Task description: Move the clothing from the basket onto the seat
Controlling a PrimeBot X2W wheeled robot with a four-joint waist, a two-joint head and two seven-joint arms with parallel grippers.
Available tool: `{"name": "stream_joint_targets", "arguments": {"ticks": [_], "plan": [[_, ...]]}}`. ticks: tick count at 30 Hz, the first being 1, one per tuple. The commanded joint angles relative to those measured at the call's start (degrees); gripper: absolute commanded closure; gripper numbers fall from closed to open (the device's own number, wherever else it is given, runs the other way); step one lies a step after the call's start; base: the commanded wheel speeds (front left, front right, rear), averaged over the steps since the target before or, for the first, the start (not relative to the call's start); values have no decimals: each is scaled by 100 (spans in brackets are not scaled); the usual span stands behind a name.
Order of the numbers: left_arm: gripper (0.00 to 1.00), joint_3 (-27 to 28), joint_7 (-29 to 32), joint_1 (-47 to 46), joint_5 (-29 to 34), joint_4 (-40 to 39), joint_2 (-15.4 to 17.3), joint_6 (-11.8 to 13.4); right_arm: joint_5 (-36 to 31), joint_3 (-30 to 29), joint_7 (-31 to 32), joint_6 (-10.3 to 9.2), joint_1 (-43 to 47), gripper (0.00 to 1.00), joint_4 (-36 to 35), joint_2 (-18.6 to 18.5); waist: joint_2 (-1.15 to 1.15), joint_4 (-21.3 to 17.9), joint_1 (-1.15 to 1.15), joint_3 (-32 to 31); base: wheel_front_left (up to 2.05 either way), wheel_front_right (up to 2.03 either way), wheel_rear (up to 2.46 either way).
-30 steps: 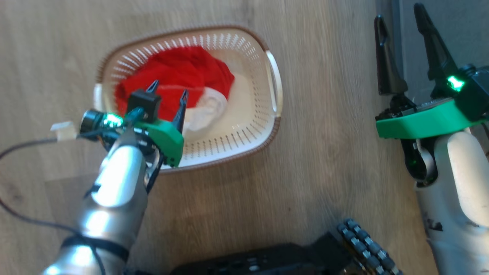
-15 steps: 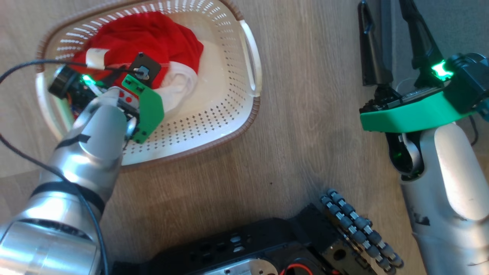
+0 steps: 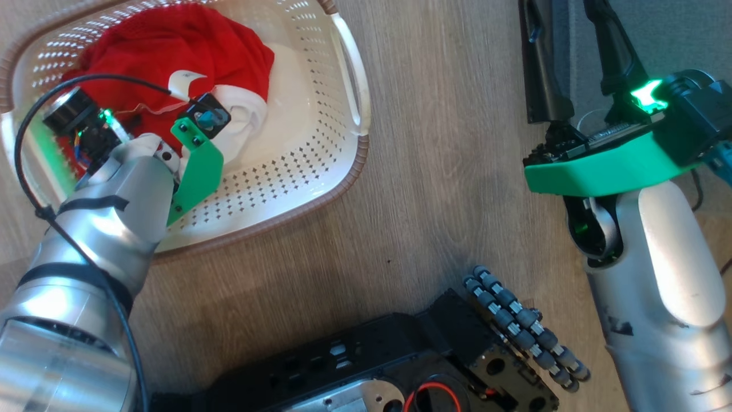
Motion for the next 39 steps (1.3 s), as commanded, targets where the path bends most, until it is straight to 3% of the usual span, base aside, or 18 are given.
{"name": "stream_joint_targets", "arguments": {"ticks": [1, 2, 3, 4, 14, 23, 27, 39], "plan": [[0, 31, 3, 11, 40, -16, 166, -20, 45, 108, -36, -1, 168, 0, -190, 74, 0, -36, 0, 36, 0, 0, 0], [0, 40, -25, 19, 9, -14, 170, -31, 55, 109, -36, -1, 163, 0, -201, 81, 0, -45, 0, 50, 0, 0, 0], [57, 62, -75, 32, -37, -13, 166, -34, 62, 102, -36, -1, 156, 0, -207, 87, 0, -48, 0, 60, 0, 0, 0], [100, 69, -153, 45, -65, -16, 161, -15, 66, 92, -36, -1, 151, 0, -207, 92, 0, -47, 0, 60, 0, 0, 0], [100, 375, -1180, 383, -617, -43, -114, 207, 35, -99, -36, -1, 138, 0, -126, 53, 0, 190, 0, -481, 0, 0, 0], [100, 820, -2344, 746, -1428, -195, -484, -64, -43, -220, -36, -1, 325, 0, 56, -229, 0, 755, 0, -1486, 0, 0, 0], [100, 931, -2589, 982, -1774, -413, -557, -155, -61, -196, -36, -1, 451, 0, 198, -366, 0, 999, 0, -1982, 0, 0, 0], [100, 1020, -2660, 2131, -2942, -2466, -575, -20, -48, -137, -36, -1, 1088, 0, 731, -466, 0, 1520, 0, -3501, 0, 0, 0]]}}
